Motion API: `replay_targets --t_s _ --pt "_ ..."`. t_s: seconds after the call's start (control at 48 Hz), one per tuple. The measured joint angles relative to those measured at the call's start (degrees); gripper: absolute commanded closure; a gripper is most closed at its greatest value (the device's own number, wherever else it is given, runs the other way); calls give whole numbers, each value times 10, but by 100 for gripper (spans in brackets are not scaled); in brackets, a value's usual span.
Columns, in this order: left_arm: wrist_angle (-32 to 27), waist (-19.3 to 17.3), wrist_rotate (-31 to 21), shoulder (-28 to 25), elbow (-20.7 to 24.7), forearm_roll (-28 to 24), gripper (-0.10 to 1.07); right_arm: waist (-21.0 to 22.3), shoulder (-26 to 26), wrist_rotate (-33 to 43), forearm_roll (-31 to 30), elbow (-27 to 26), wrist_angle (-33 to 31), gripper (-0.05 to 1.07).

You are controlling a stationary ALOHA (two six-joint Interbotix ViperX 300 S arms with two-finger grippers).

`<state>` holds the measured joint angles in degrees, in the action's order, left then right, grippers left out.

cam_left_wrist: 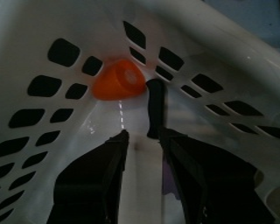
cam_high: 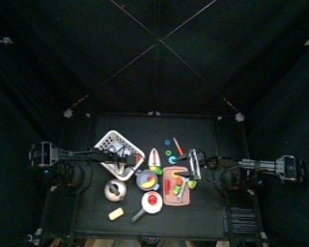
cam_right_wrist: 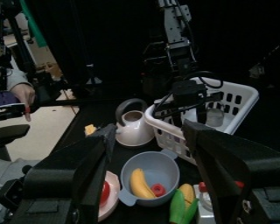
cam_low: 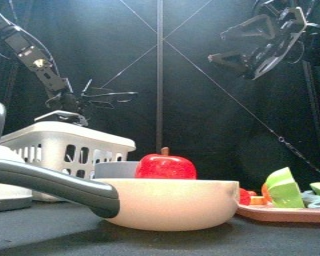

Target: Grab cleaver

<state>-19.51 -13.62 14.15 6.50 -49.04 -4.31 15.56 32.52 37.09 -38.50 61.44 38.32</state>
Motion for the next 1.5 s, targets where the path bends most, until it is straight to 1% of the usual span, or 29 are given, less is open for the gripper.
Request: replay_targets --t_s 0.146,0.396,0.75,1.0,1.125,1.229,1.312,1.417,1.5 --pt "0 1 0 -12 4 2 22 1 0 0 0 1 0 8" --pt "1 2 0 -28 4 19 22 1 0 0 -2 1 0 8" --pt "2 2 1 -36 6 19 23 0 1 0 -2 1 -1 8" --pt "3 2 1 -52 9 14 24 1 1 0 -3 1 -3 8" --pt "5 2 2 -53 9 11 31 1 1 0 -2 1 -5 8" --pt "6 1 1 -54 9 10 42 1 0 0 -2 2 -9 8" --pt "7 1 1 -54 9 11 48 1 1 0 -3 2 -12 8" --pt "6 1 -1 -52 9 10 50 1 1 0 -3 1 -16 8" --pt "-6 1 -2 -39 11 10 50 1 1 0 -2 2 -18 8"
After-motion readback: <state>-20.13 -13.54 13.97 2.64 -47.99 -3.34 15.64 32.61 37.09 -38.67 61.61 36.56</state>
